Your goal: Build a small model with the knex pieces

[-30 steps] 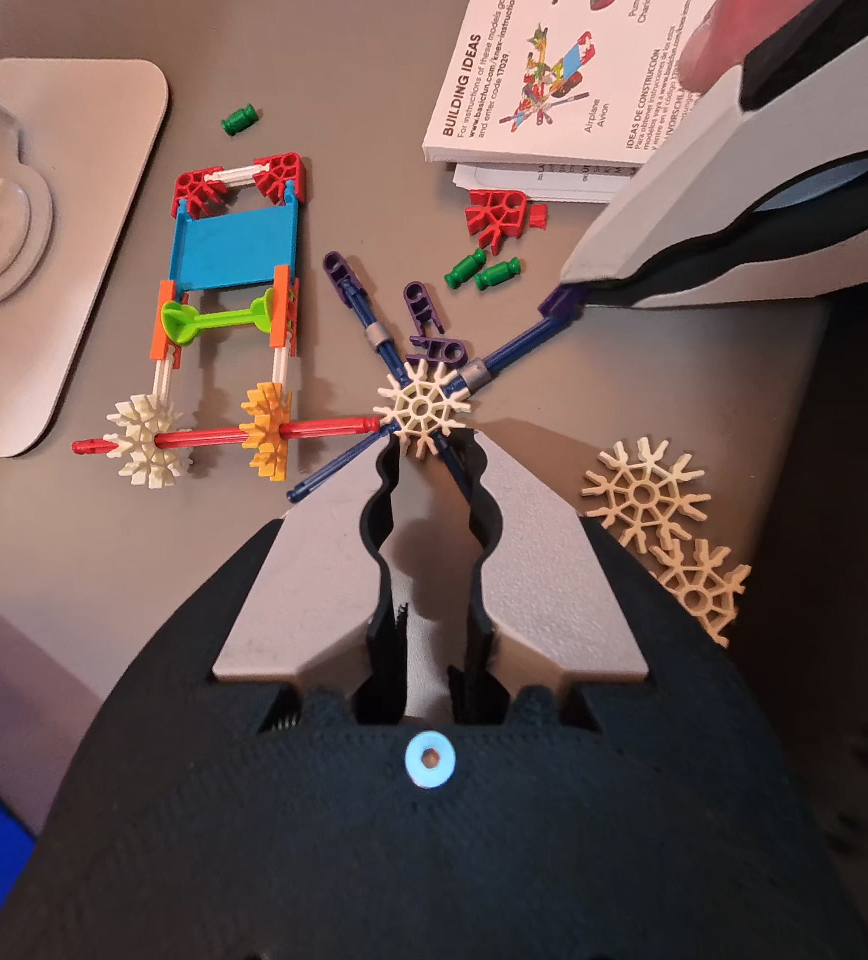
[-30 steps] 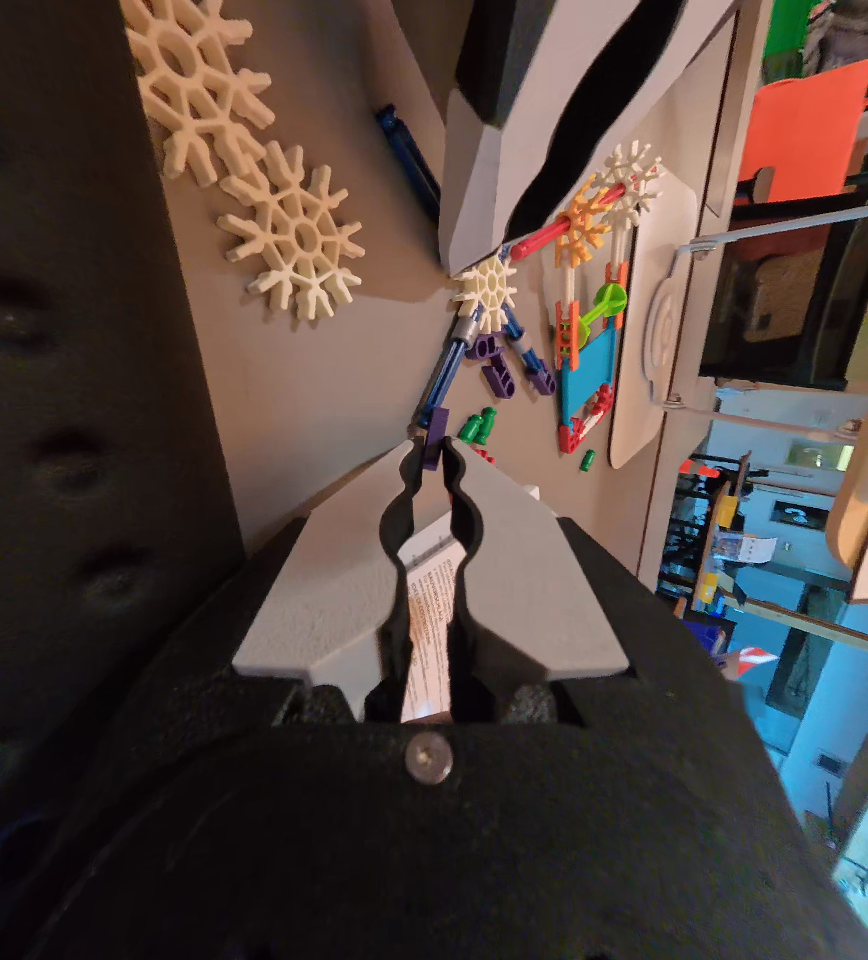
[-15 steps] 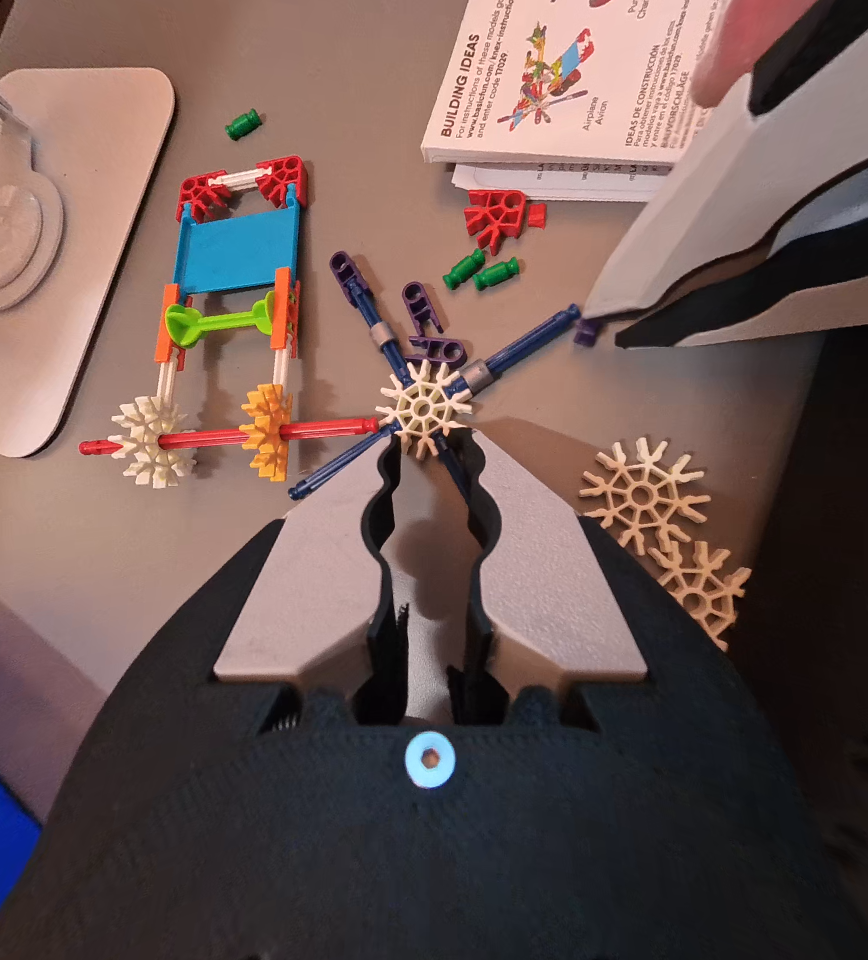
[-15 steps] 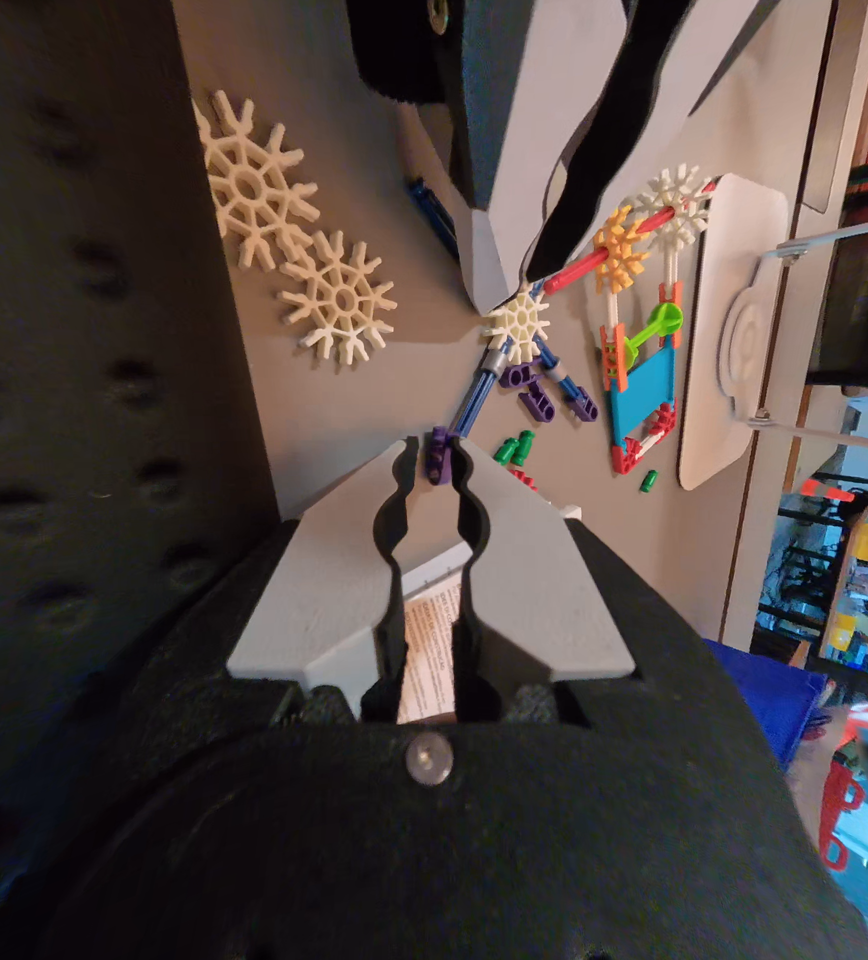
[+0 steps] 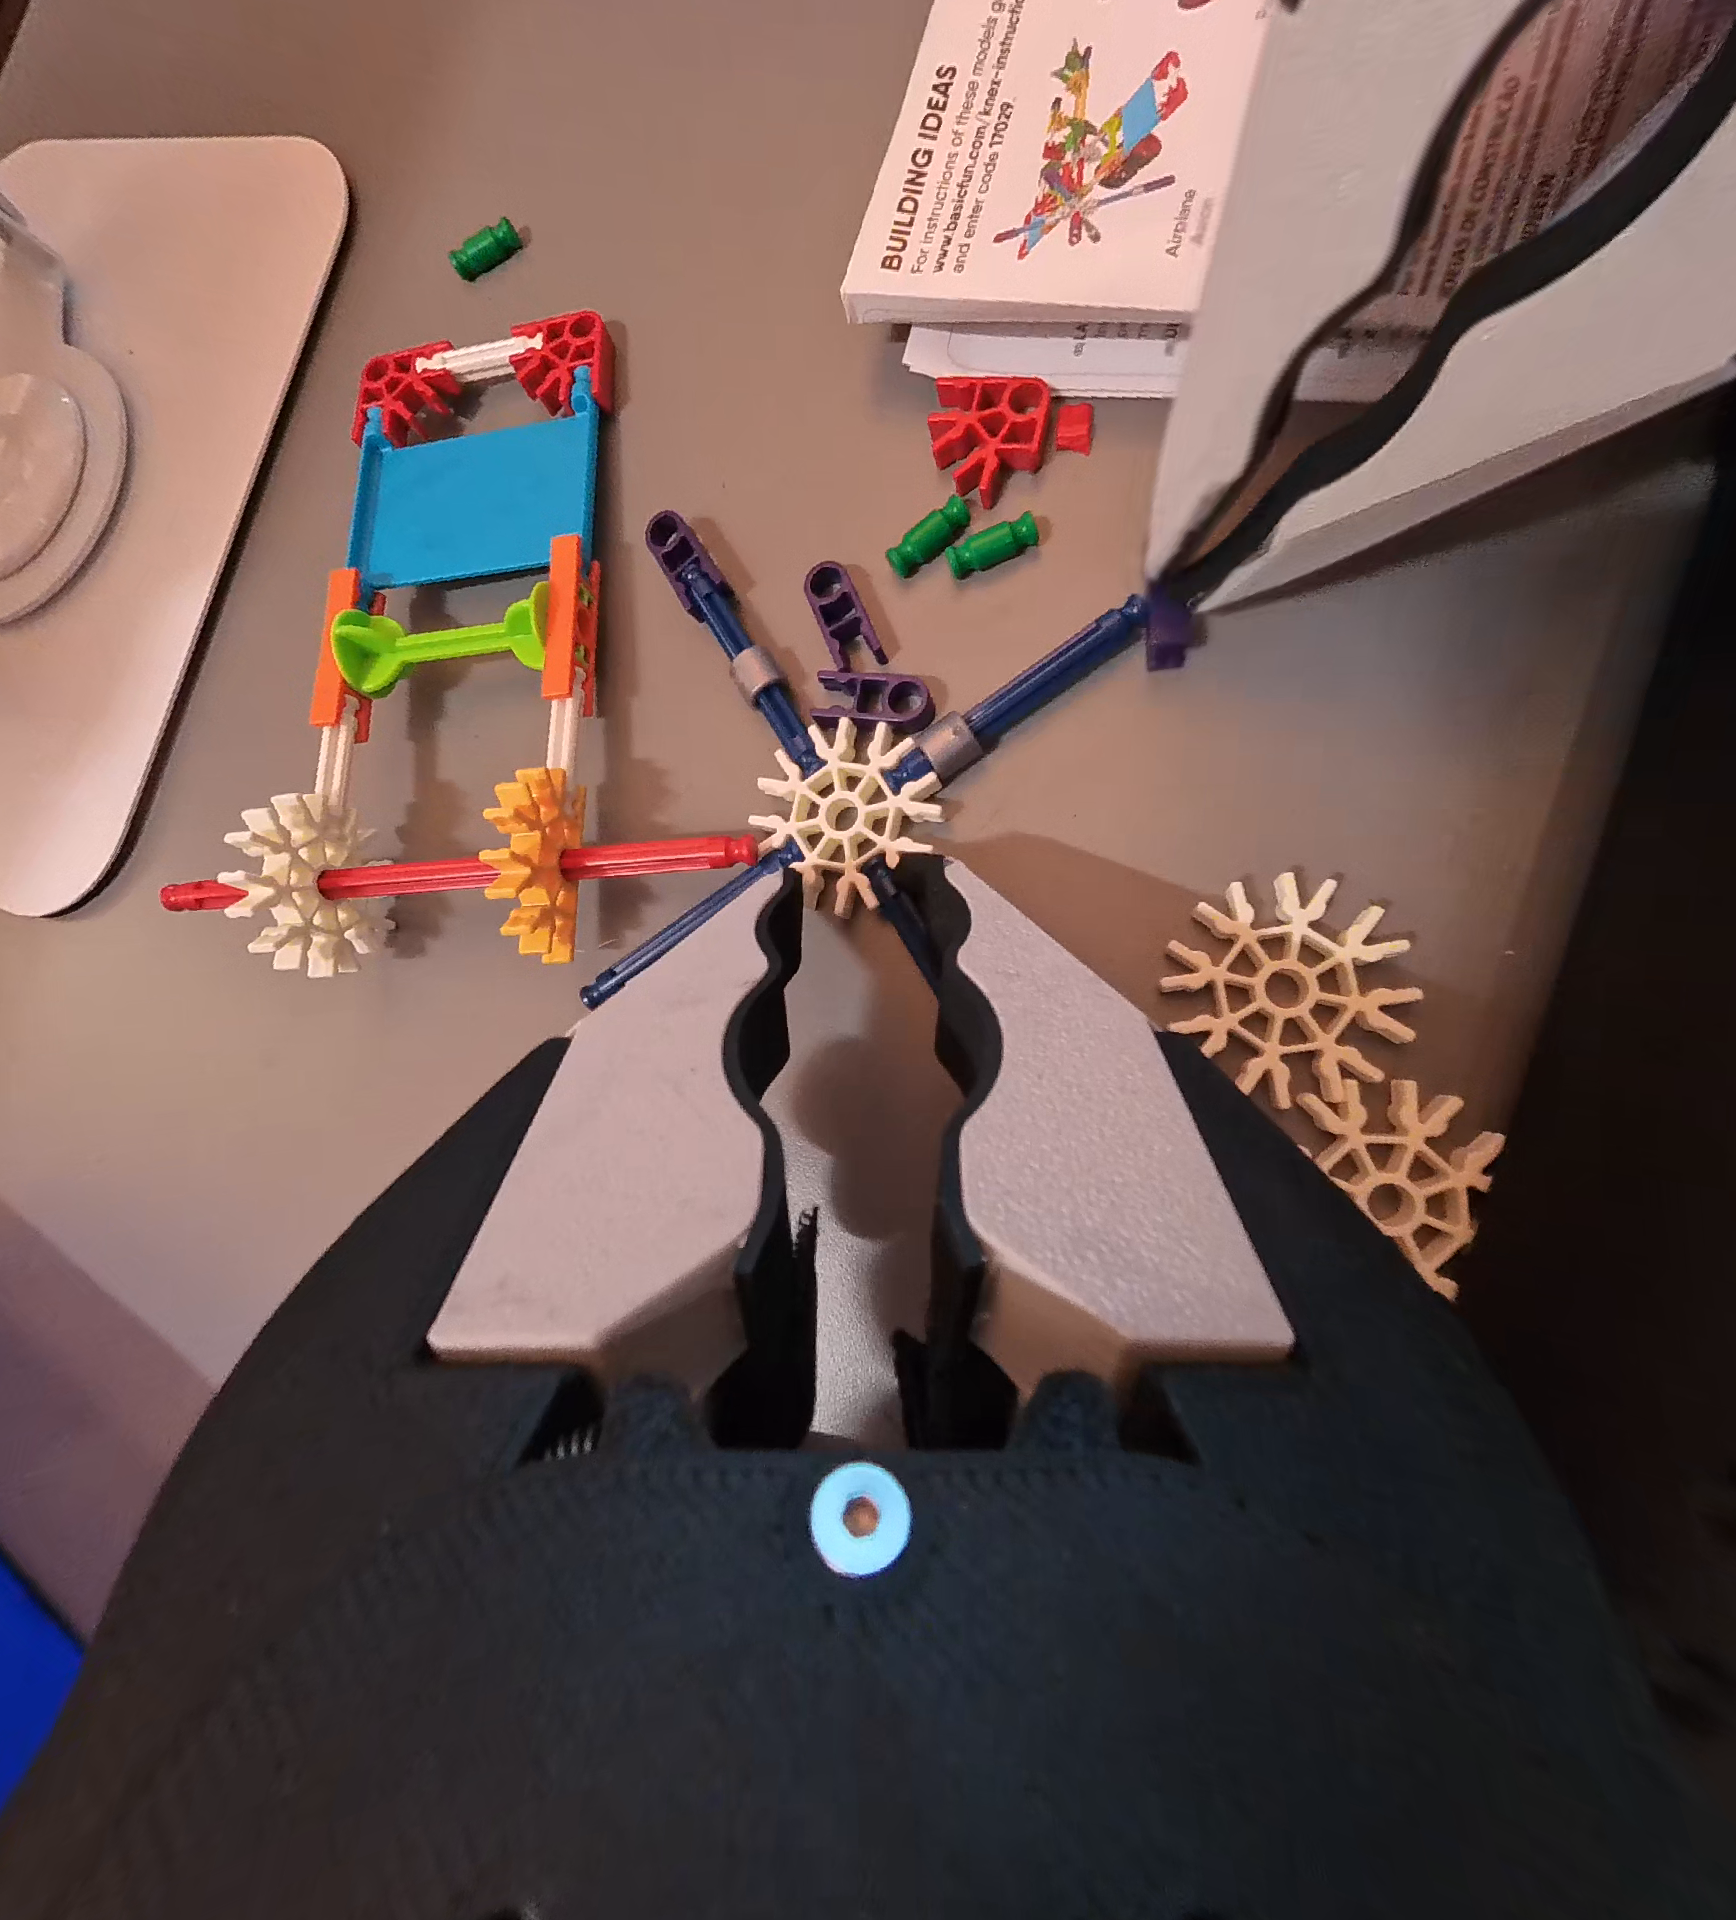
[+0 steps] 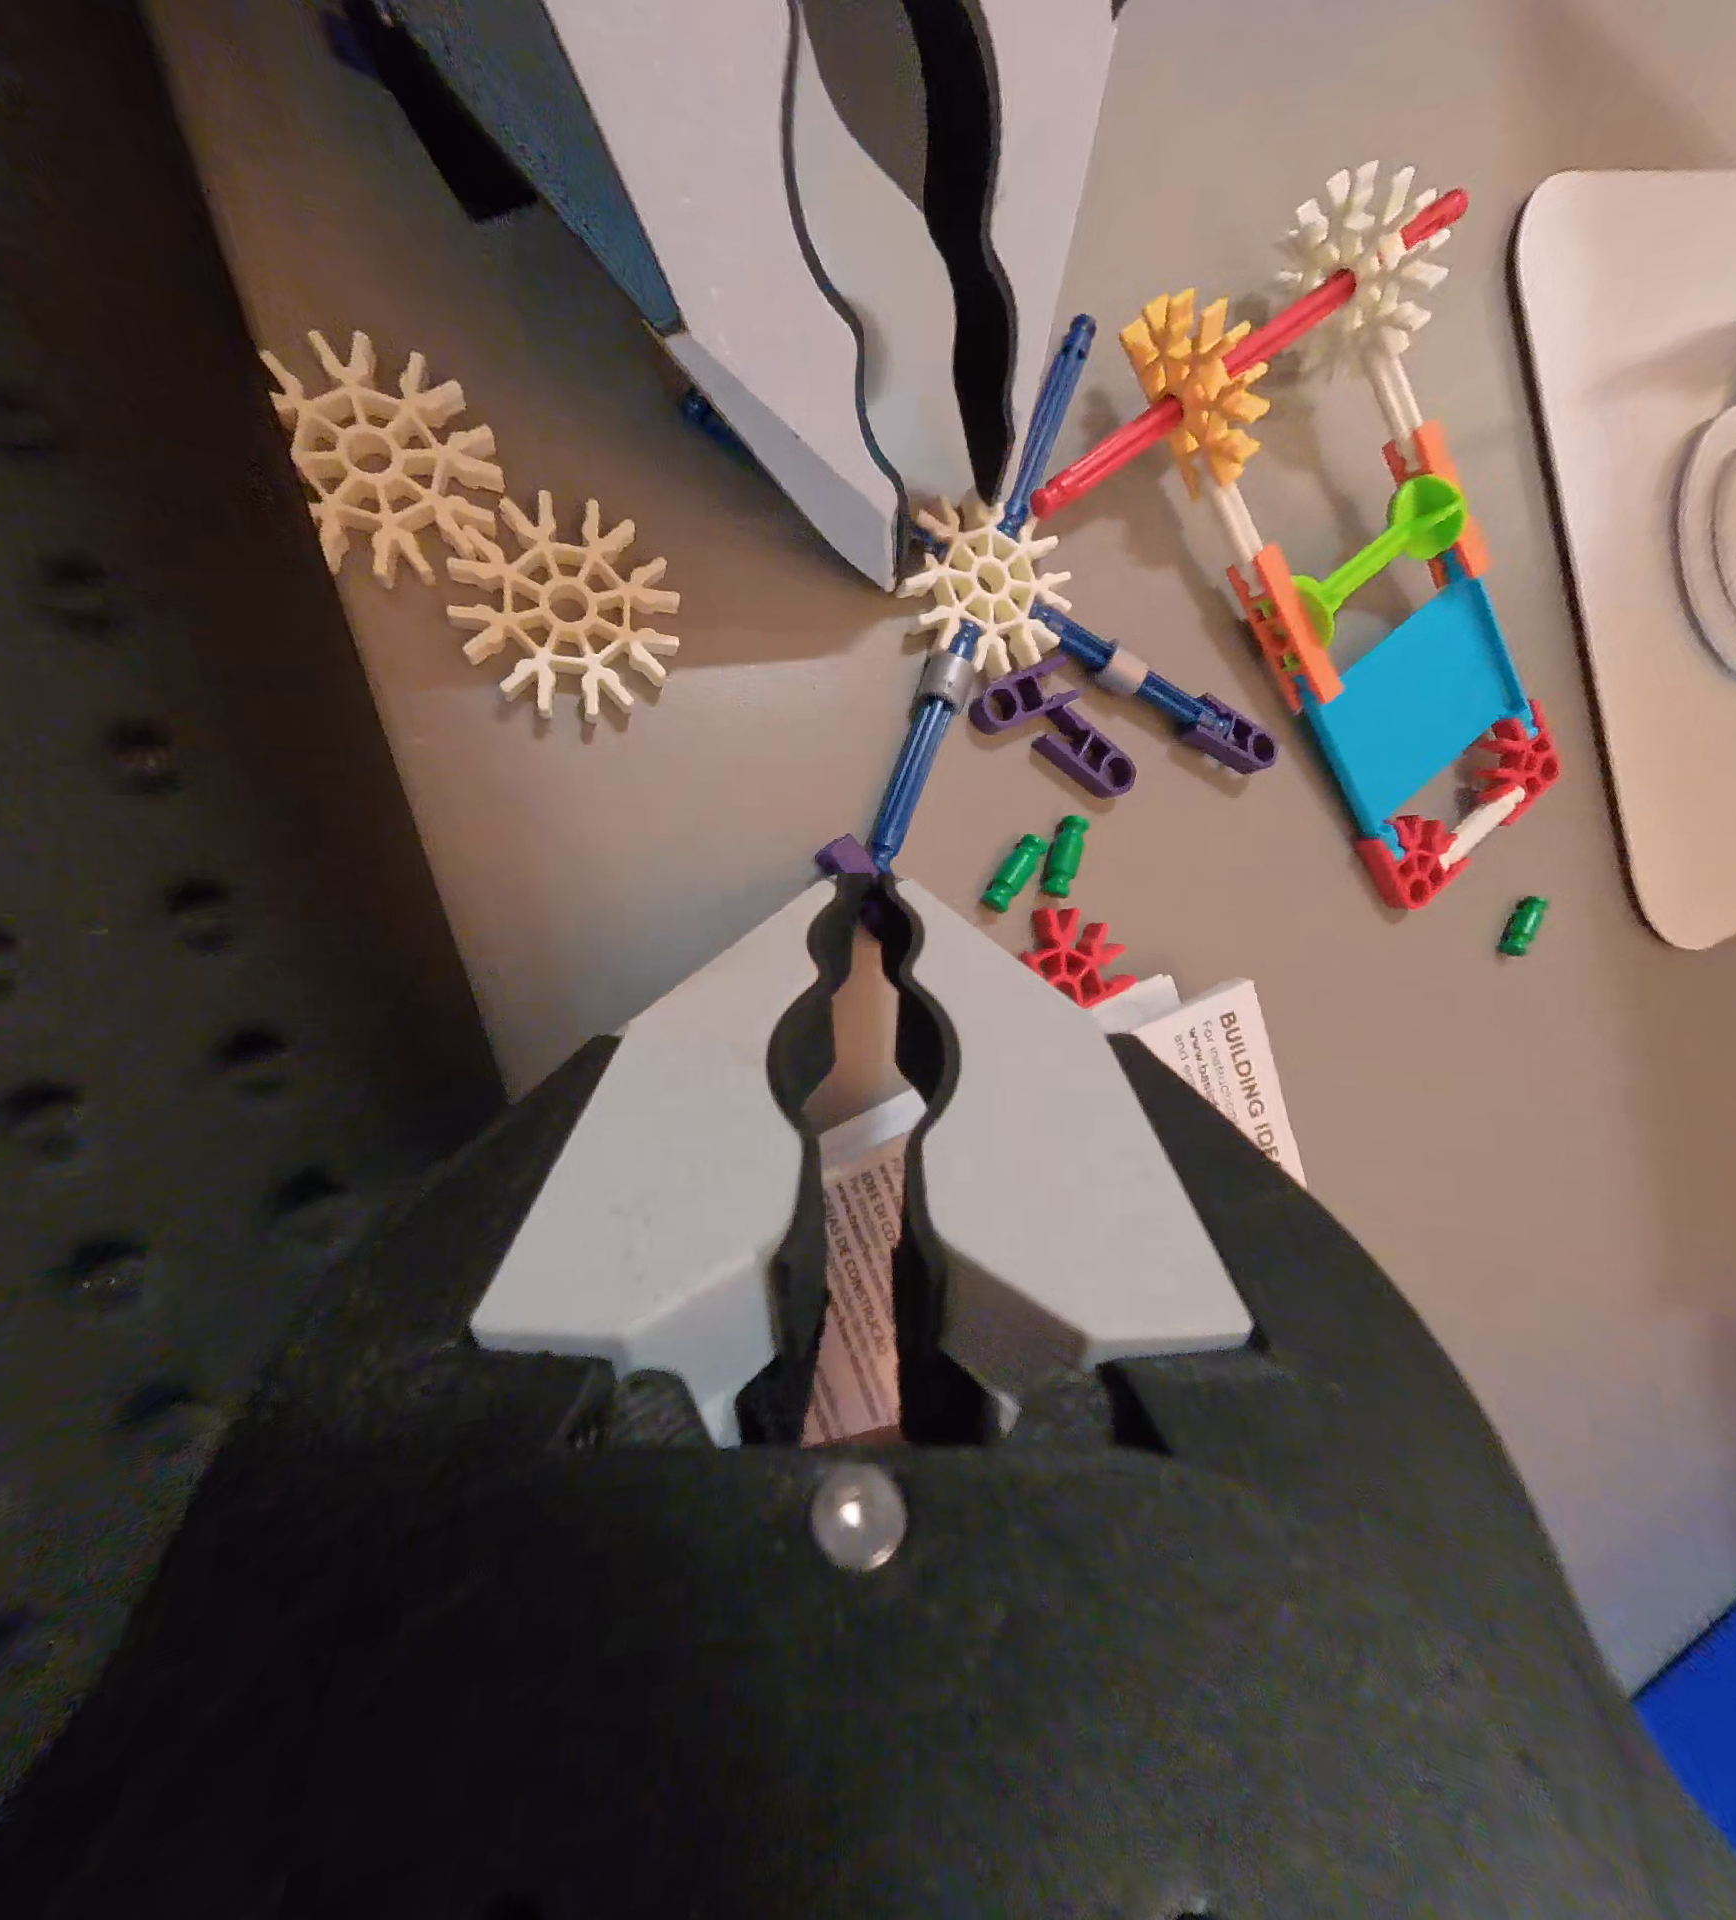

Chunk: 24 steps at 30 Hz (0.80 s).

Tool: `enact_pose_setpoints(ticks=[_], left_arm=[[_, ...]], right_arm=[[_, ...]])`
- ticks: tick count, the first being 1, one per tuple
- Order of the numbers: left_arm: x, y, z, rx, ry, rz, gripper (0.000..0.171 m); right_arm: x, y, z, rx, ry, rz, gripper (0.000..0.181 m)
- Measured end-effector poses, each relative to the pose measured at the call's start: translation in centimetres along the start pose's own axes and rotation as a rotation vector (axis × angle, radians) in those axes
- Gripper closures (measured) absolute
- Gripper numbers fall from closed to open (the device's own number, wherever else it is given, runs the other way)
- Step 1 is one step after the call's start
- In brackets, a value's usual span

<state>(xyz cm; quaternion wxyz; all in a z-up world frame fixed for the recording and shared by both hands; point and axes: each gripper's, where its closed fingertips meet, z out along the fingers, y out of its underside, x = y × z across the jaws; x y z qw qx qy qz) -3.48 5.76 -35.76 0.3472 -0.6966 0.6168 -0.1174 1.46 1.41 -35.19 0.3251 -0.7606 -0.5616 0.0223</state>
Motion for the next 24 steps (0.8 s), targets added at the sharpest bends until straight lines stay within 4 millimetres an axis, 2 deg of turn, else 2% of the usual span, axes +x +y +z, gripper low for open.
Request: enact_pose_setpoints(ticks=[4,12,14,20,24], left_arm=[[0.0,0.0,0.0,0.002,0.007,-0.003,0.150],[0.0,0.0,0.0,0.002,0.001,0.001,0.150],[0.0,0.0,0.0,0.002,0.000,0.007,0.150],[0.1,0.1,0.0,-0.007,-0.006,0.015,0.150],[-0.2,0.7,-0.5,-0.038,-0.023,-0.002,0.152]], right_arm=[[-0.1,-0.3,0.0,0.011,0.013,-0.031,0.181],[0.8,0.2,-0.1,0.014,-0.035,0.117,0.181],[0.5,0.0,-0.1,0.029,-0.053,0.120,0.181],[0.3,0.2,0.3,-0.006,-0.051,-0.002,0.169],[0.1,0.0,0.7,-0.005,-0.087,-0.021,0.176]])
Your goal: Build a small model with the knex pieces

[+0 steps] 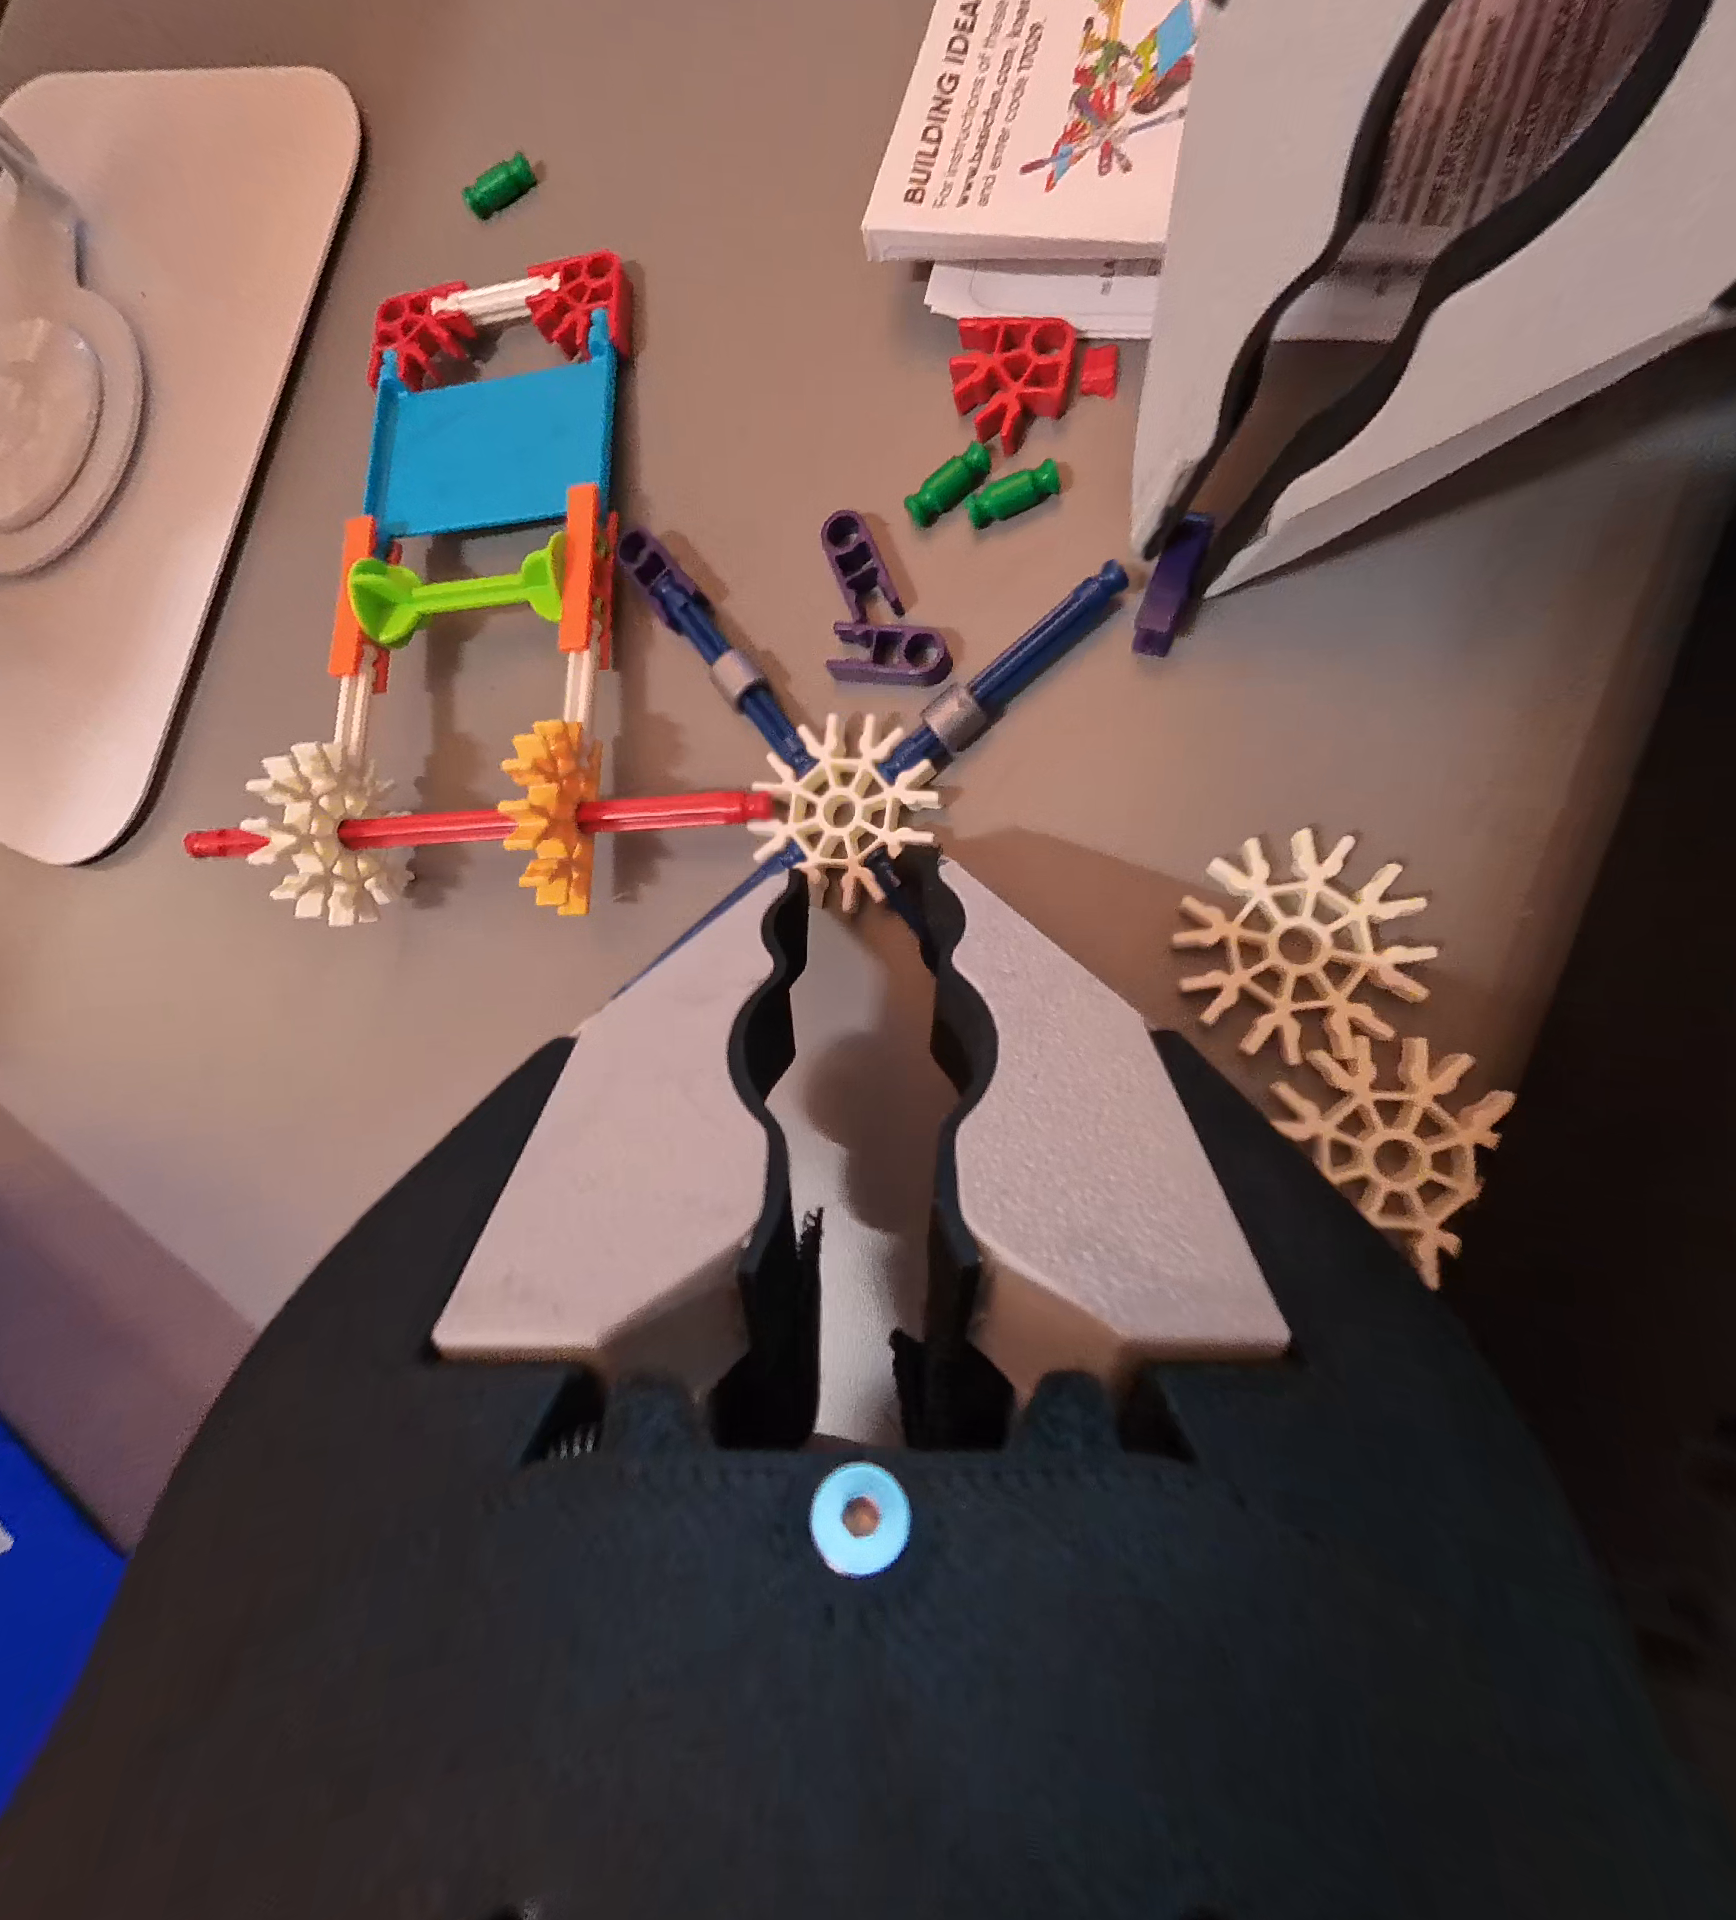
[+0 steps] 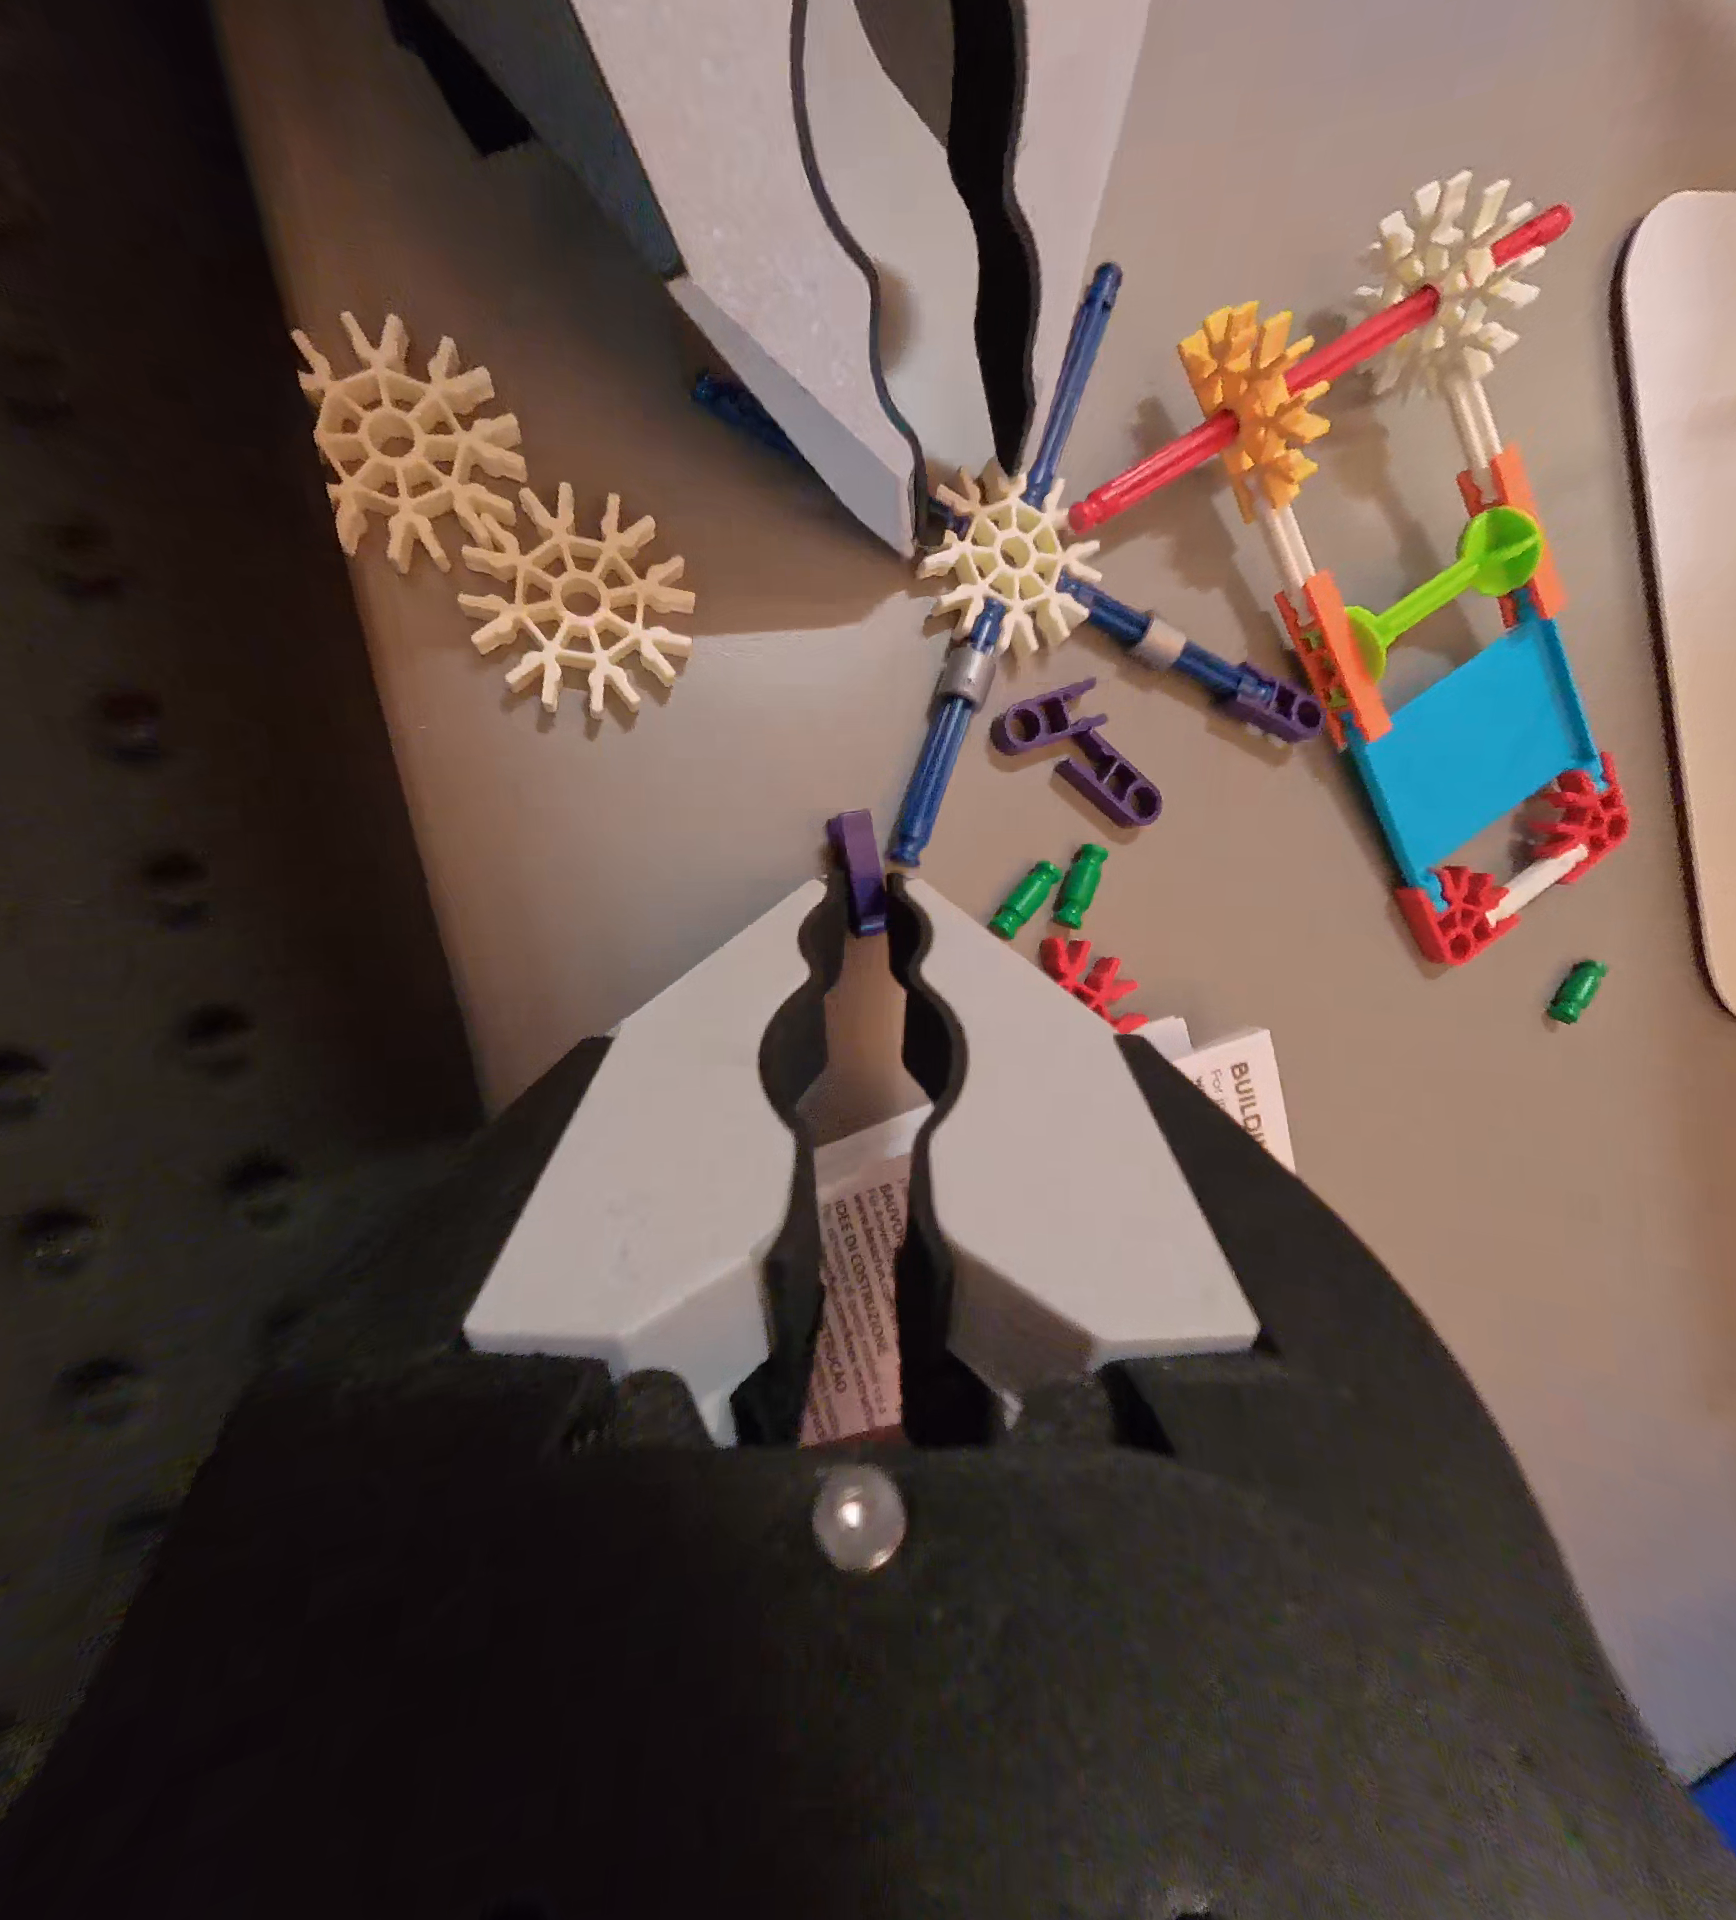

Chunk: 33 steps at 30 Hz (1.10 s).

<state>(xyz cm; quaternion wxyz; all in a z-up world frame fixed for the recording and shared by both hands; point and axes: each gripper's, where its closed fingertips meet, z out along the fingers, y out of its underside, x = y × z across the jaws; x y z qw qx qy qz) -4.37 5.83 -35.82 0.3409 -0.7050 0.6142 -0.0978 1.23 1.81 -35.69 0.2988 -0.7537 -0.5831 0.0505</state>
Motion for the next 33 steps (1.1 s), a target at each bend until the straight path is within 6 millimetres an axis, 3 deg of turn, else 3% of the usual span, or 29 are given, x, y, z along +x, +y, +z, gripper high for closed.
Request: enact_pose_setpoints(ticks=[14,25,33], left_arm=[[0.2,0.7,-0.6,-0.030,-0.024,0.026,0.153],[0.5,0.6,-0.6,-0.025,-0.022,0.045,0.159],[0.4,0.6,-0.5,-0.025,-0.025,0.045,0.159]], right_arm=[[0.2,-0.6,0.4,0.052,-0.245,0.385,0.177],[0.8,-0.9,0.4,0.074,-0.250,0.415,0.171],[1.2,-1.0,0.5,0.092,-0.256,0.438,0.177]])
